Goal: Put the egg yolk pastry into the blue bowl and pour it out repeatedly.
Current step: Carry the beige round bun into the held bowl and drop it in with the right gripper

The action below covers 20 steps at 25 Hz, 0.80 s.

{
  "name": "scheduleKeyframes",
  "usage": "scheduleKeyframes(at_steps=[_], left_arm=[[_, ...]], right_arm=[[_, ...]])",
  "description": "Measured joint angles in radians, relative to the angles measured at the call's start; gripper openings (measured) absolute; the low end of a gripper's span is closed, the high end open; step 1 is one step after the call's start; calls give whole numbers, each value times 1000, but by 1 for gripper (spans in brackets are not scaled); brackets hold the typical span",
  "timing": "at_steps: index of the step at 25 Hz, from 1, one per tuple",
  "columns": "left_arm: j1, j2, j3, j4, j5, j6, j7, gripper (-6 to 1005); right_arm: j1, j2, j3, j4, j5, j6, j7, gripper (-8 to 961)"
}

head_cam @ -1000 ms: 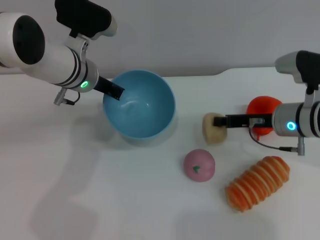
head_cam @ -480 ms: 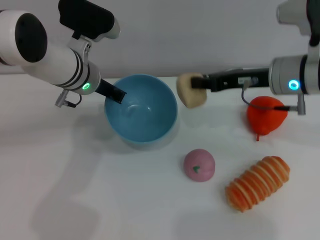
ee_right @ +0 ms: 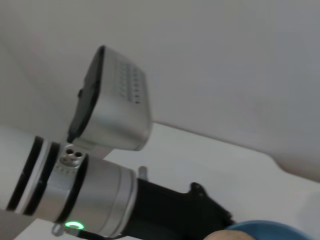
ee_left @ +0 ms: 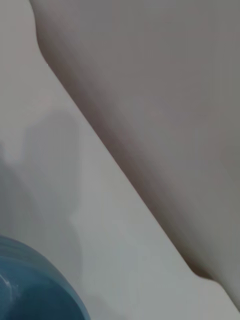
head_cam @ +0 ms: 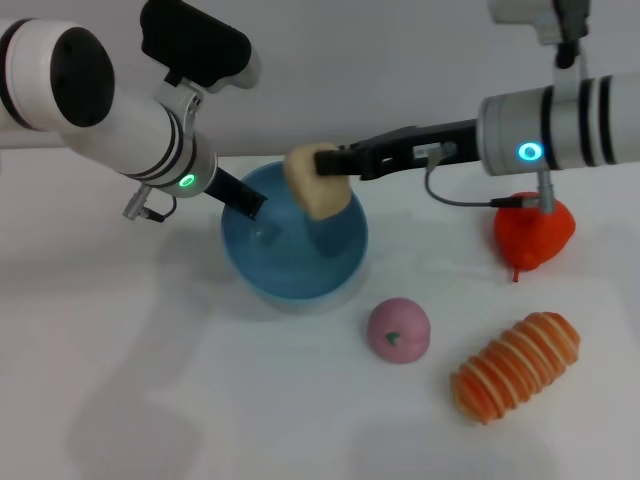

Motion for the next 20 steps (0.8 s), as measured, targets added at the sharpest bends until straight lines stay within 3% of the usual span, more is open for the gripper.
scheduleKeyframes(at_steps=[14, 20], left_arm=[[3, 4, 9, -1, -15, 5, -1, 1], [6, 5, 9, -1, -15, 8, -1, 1]], right_arm=[[31, 2, -15, 123, 65, 107, -67, 75], [27, 2, -14, 134, 66, 144, -69, 224]])
